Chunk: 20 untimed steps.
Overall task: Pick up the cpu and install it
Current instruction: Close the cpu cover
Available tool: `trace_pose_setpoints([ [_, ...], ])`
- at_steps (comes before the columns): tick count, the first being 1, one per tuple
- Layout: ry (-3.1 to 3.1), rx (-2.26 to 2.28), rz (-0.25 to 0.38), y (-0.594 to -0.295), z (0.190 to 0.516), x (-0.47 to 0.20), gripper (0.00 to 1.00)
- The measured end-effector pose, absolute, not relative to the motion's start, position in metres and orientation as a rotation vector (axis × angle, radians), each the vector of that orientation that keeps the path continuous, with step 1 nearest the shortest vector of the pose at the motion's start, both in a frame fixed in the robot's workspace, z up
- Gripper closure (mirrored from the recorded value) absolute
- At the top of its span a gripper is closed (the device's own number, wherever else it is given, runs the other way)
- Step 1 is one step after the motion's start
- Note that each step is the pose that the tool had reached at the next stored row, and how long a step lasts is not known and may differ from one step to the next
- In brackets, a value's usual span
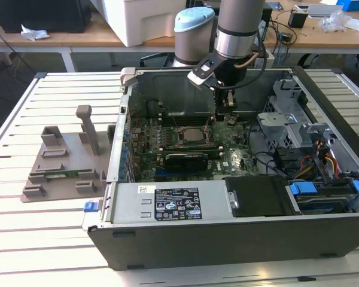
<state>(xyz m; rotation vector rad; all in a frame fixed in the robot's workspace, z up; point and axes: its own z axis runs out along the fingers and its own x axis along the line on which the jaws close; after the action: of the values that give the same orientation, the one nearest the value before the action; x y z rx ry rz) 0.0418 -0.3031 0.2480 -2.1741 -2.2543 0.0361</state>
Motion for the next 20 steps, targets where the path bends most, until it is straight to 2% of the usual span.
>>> trace_pose_setpoints([
  [20,-2.254,-2.174,0.036,-0.303,0.243,0.009,0.89],
])
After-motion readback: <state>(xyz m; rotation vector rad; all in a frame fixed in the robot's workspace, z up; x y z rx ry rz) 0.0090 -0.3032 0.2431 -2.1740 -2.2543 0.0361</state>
